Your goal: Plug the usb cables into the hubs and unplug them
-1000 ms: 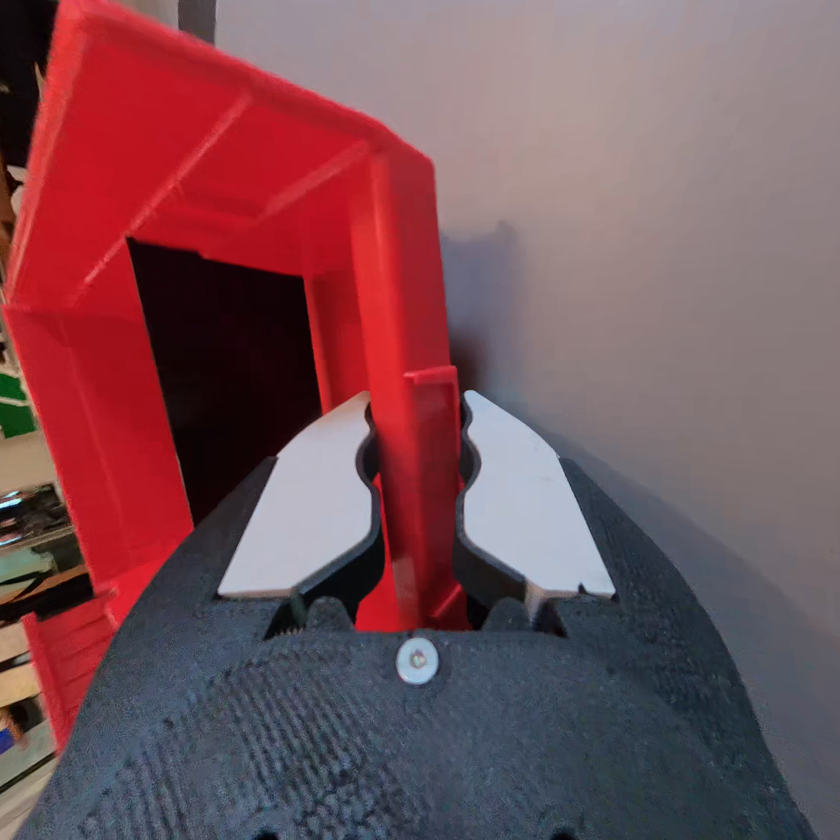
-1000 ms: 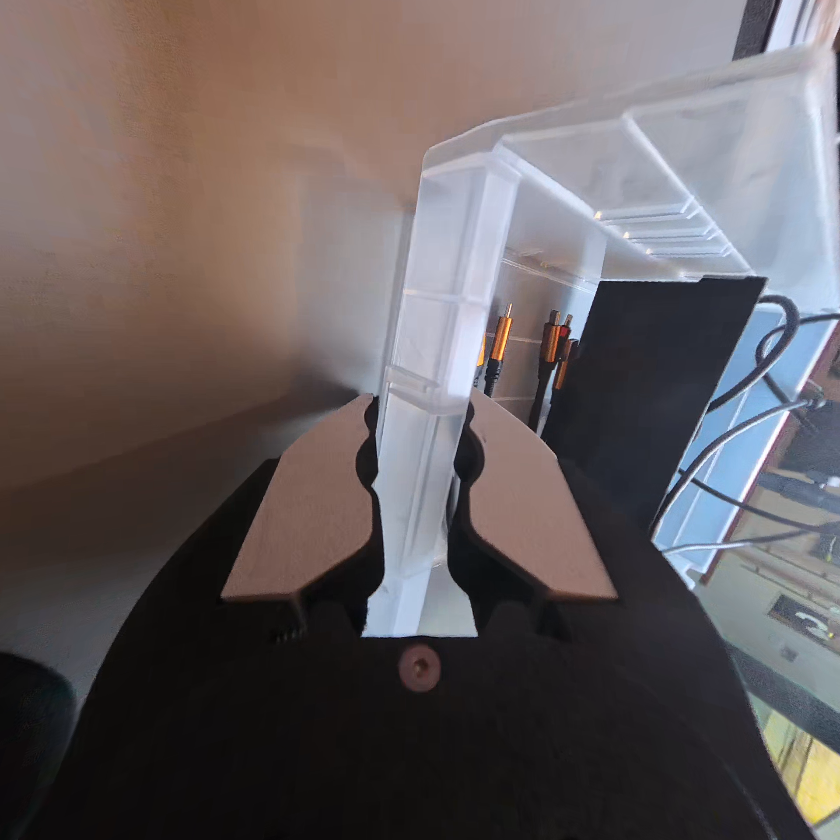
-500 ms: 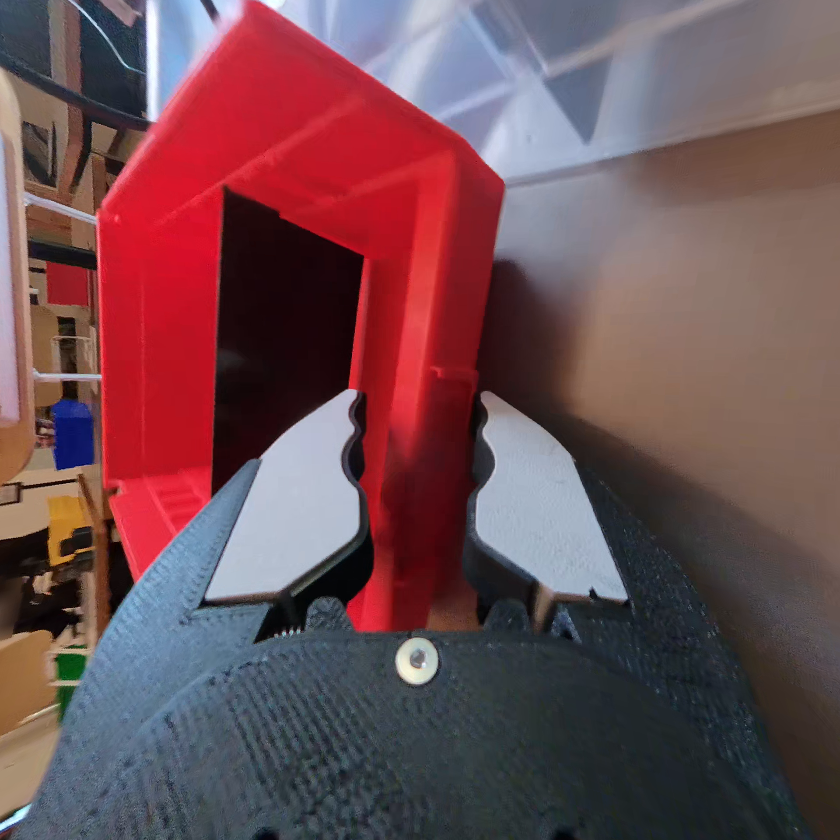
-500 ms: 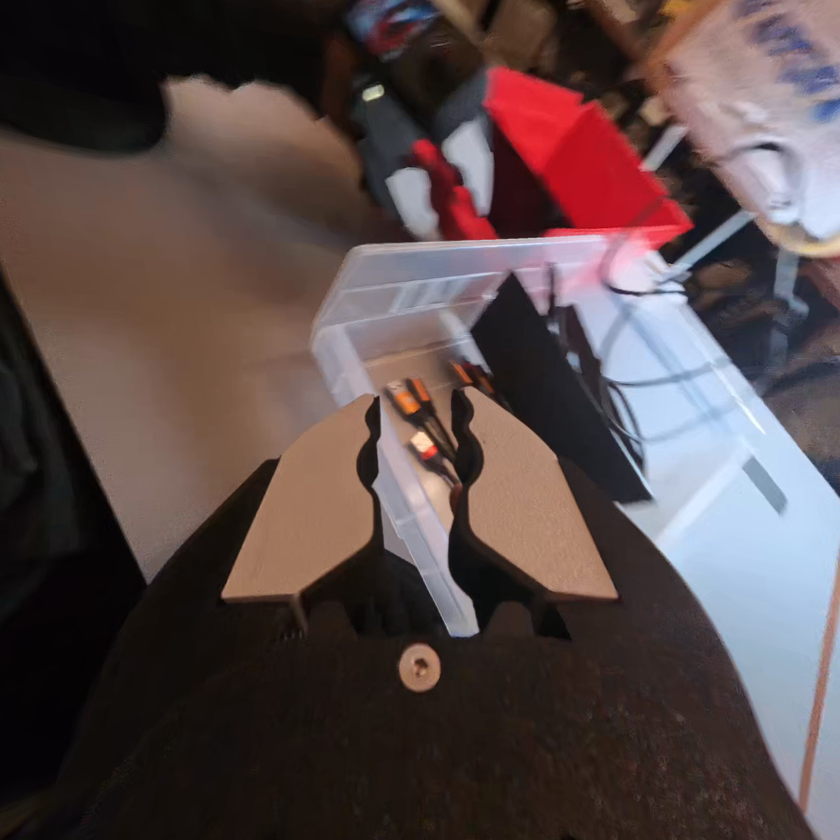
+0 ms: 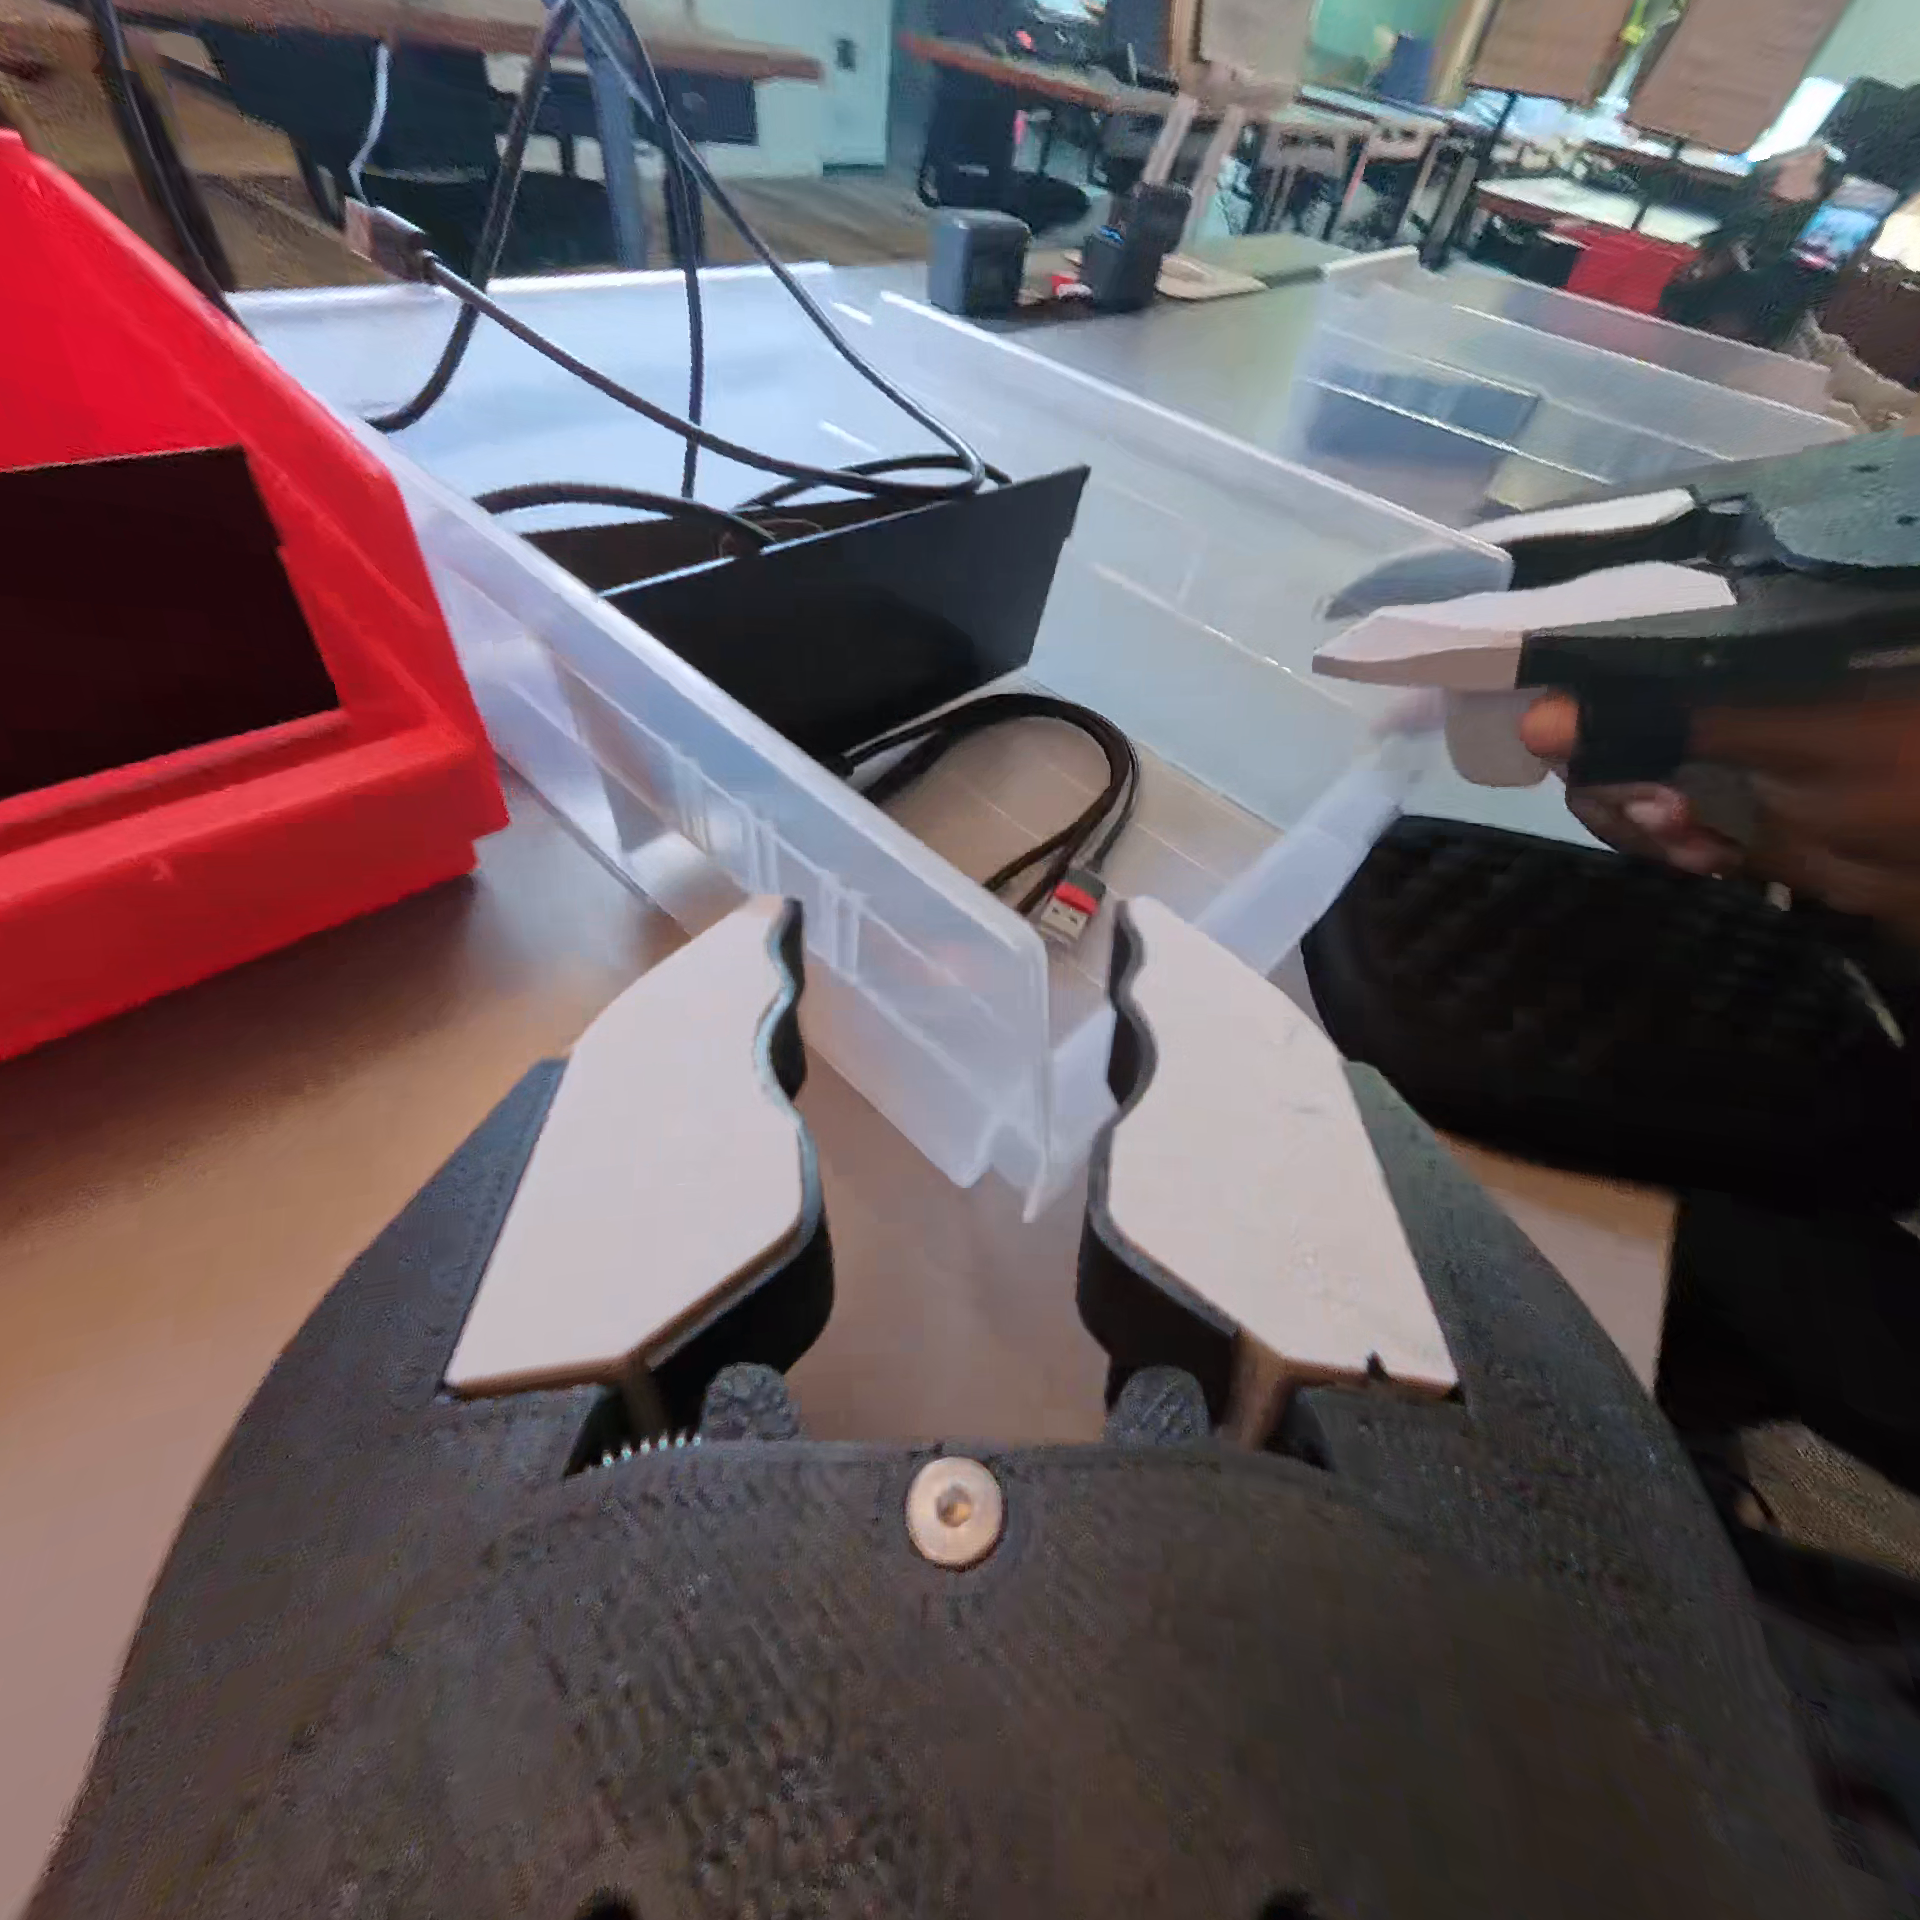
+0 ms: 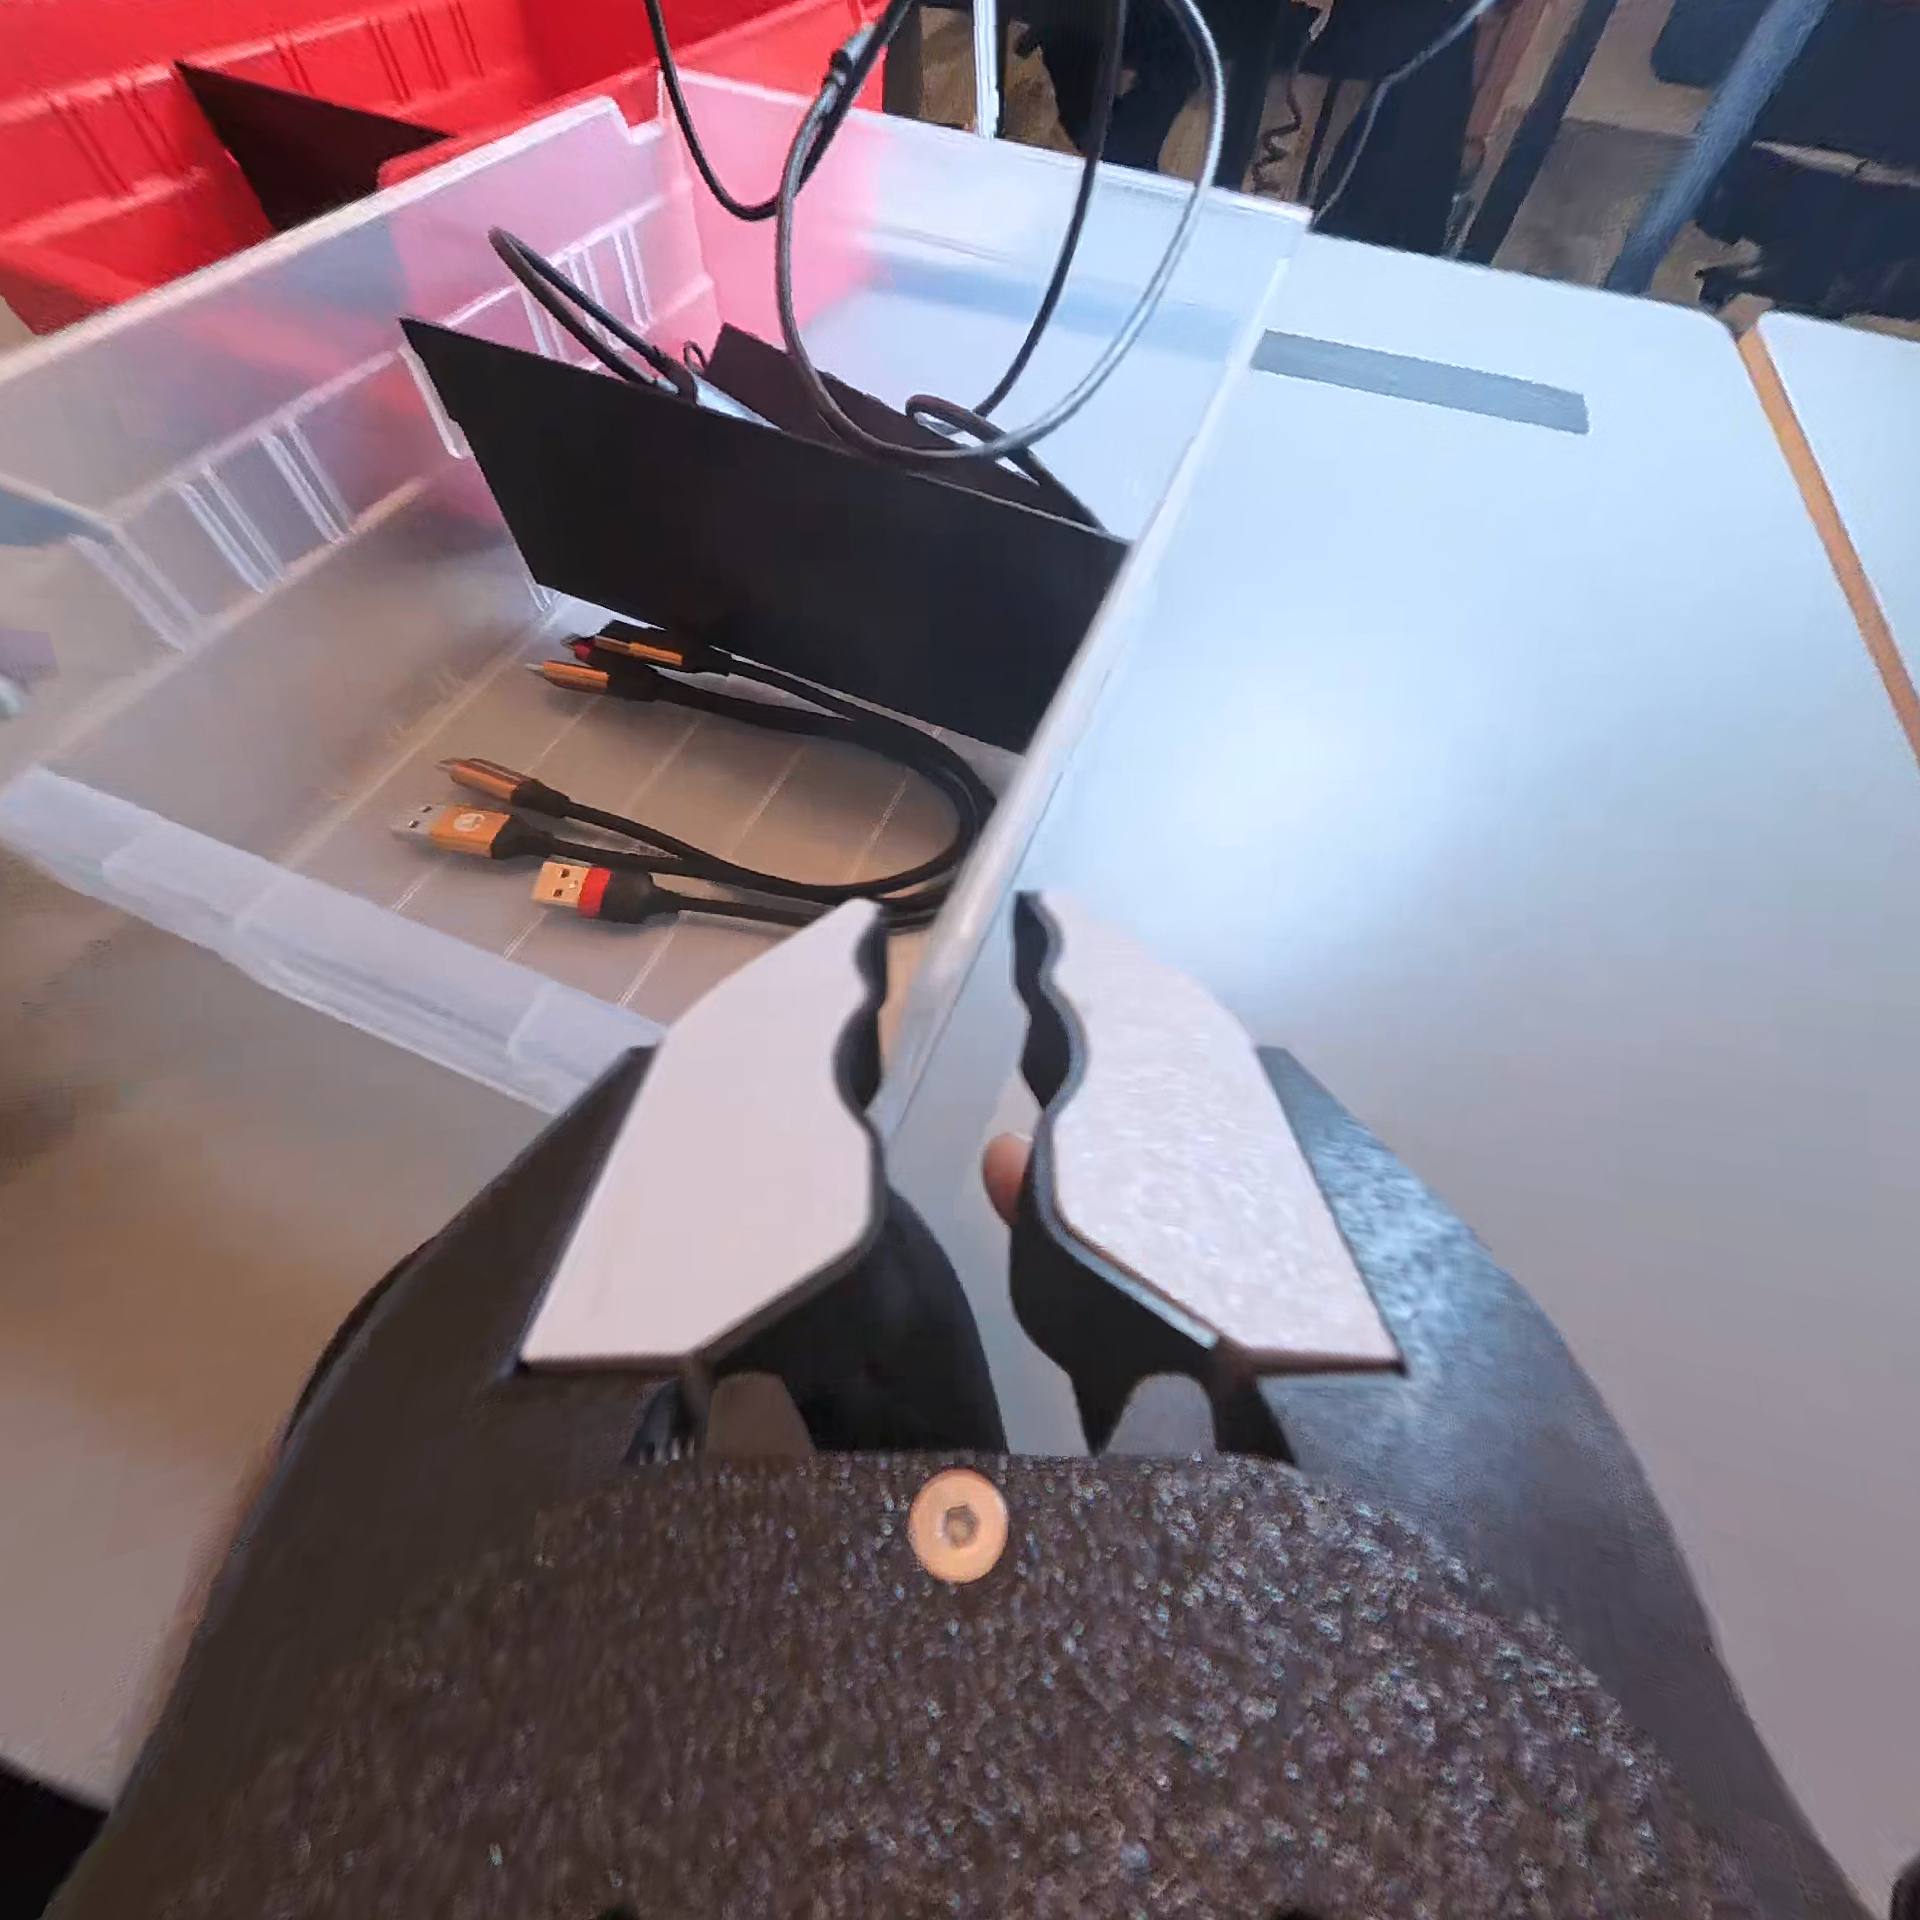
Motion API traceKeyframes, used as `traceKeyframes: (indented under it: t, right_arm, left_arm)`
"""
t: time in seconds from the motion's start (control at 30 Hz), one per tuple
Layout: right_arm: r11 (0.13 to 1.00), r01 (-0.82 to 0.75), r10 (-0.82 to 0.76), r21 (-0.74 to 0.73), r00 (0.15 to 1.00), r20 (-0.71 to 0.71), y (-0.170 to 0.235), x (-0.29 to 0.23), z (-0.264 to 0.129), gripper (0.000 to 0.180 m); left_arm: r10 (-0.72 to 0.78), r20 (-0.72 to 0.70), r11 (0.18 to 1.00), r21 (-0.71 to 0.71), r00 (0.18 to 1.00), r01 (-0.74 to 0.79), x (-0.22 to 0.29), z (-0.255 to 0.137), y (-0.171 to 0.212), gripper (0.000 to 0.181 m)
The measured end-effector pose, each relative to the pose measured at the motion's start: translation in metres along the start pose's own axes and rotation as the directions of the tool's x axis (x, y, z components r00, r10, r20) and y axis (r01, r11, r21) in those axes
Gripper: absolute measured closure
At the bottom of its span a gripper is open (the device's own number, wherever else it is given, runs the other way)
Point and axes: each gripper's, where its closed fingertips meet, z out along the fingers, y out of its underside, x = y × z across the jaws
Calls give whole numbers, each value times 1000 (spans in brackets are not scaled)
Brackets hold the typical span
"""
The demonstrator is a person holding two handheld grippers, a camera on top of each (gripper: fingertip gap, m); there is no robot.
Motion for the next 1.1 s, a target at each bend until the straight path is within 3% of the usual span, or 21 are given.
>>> traceKeyframes:
  t: [0.1,0.13,0.3,0.43,0.5,0.6,0.77,0.97,1.1]
  right_arm:
    - [999,53,-53,-3,994,-94,-4,9,6,166]
    - [998,61,-60,3,992,-113,-4,9,5,166]
    - [997,32,-21,73,988,-150,-8,6,-17,166]
    - [986,89,-62,139,980,-189,-29,-3,-48,165]
    - [971,121,-86,205,982,-170,-54,-16,-68,164]
    - [934,199,-152,297,973,-172,-97,-43,-87,166]
    - [875,215,-219,434,975,-43,-157,-117,-78,166]
    - [862,185,-321,473,920,225,-208,-233,-18,165]
    - [871,190,-368,452,863,346,-220,-302,37,164]
  left_arm:
    - [85,116,996,-20,990,-83,-11,20,-1,135]
    - [91,144,996,-22,985,-89,-15,21,-6,146]
    - [99,103,995,-19,990,-98,-9,20,-14,152]
    - [153,117,984,79,981,-162,2,1,-45,160]
    - [239,201,955,129,950,-268,1,-24,-72,167]
    - [258,270,939,158,928,-307,-6,-63,-102,169]
    - [250,470,914,174,846,-366,-41,-155,-126,171]
    - [204,667,934,87,717,-346,-109,-272,-117,171]
    - [164,754,957,35,636,-288,-167,-321,-92,171]
